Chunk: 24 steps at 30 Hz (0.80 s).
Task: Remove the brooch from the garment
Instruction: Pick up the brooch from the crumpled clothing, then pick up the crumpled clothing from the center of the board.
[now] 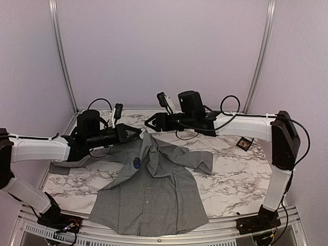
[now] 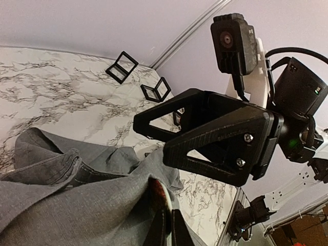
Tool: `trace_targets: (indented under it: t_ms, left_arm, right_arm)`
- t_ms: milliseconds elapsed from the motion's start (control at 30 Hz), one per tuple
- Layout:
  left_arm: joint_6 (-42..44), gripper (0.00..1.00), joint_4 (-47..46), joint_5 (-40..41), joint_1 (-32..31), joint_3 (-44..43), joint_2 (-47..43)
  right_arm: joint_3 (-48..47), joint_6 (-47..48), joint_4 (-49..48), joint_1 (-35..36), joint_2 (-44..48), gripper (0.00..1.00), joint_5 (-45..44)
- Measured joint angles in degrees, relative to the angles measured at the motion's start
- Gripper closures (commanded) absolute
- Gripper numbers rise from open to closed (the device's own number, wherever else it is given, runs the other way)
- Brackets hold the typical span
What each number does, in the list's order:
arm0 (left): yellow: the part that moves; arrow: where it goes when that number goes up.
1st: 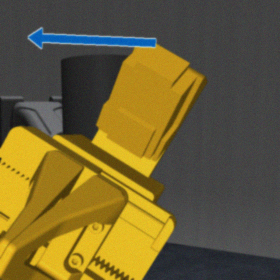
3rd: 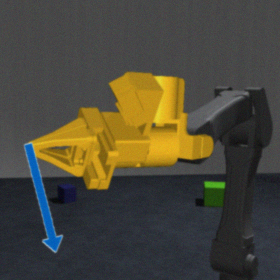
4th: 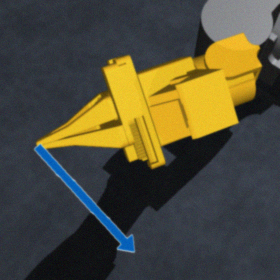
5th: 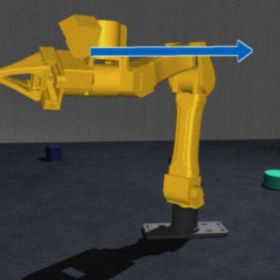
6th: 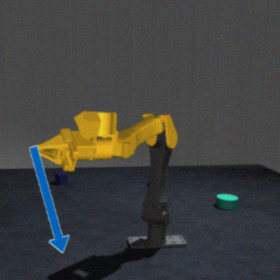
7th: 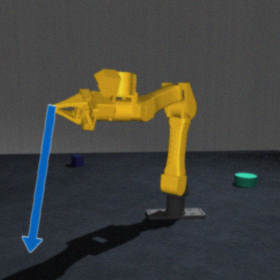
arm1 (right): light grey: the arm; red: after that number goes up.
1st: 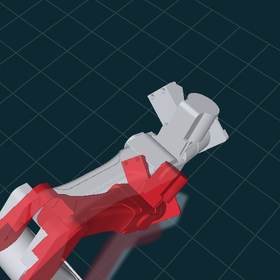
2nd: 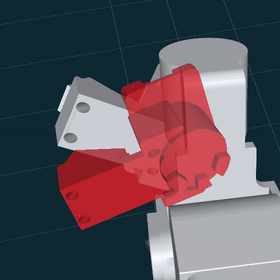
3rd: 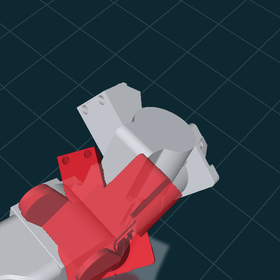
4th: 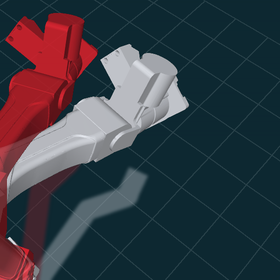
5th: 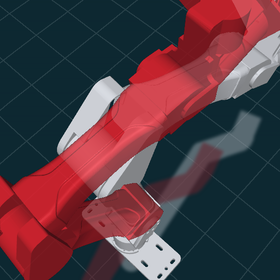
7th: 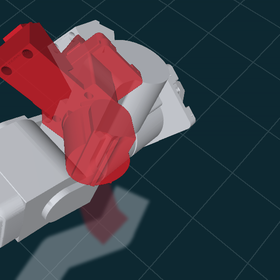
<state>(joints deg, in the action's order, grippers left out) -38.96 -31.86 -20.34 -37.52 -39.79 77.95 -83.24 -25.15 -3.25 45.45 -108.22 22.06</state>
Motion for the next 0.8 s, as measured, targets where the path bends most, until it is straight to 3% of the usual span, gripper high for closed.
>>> trace_targets:
  t_ms: [133,233,500,800]
  left_arm:
    - [2.2,1.00,0.4,-5.6,-3.7,-10.7,10.3]
    - [2.5,1.00,0.4,-7.8,-6.1,-12.8,13.6]
    - [1.2,1.00,5.4,-5.7,-7.4,-2.1,12.3]
    - [0.6,1.00,10.6,-2.6,-7.4,1.5,7.8]
  right_arm:
    - [5.1,-0.8,-0.9,-4.5,4.0,0.46,-0.3]
    - [8.0,-0.8,-1.0,-7.0,6.4,0.45,-0.9]
    - [8.5,3.1,2.6,-6.5,5.7,0.45,-0.7]
    - [-6.1,11.1,15.1,0.7,-6.8,0.45,-1.7]
